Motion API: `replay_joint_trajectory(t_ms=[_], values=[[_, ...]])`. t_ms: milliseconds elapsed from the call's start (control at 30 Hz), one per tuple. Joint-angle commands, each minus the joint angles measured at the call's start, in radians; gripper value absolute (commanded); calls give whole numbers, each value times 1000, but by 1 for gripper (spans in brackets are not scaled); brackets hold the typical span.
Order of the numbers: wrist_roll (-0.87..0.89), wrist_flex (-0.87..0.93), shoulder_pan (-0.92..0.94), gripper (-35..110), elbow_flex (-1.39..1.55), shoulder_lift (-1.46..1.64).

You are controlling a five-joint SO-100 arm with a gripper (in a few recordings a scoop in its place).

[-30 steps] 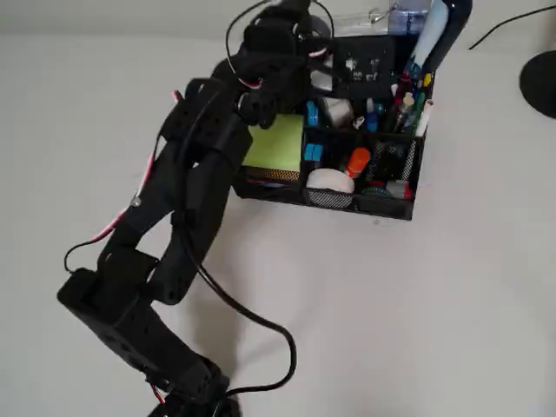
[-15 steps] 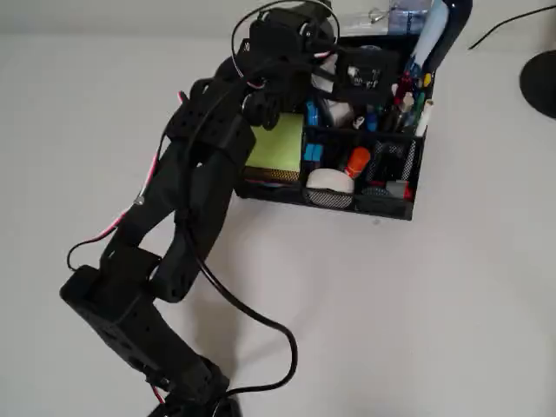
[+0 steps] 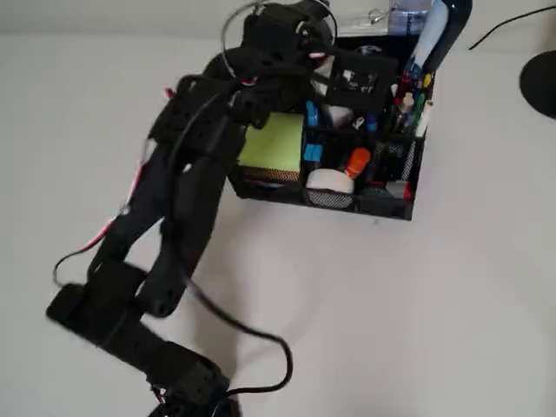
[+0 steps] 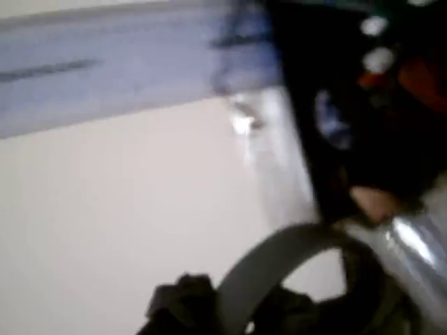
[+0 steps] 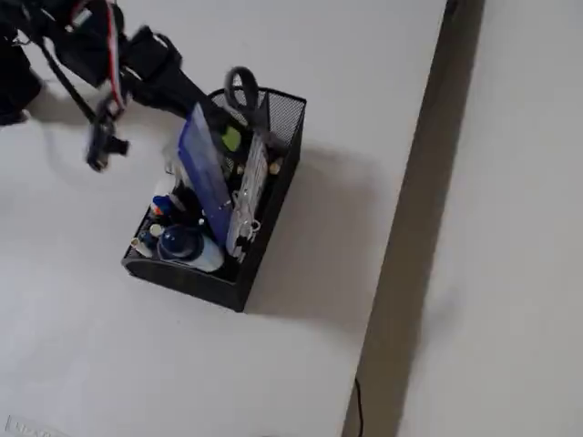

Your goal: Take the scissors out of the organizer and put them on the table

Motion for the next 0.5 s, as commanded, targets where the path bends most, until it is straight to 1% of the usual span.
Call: replay_joint_trajectory(t_ms=[0, 467], values=[[-5, 109, 35, 0, -77, 259], [-114, 460, 64, 0, -77, 653]])
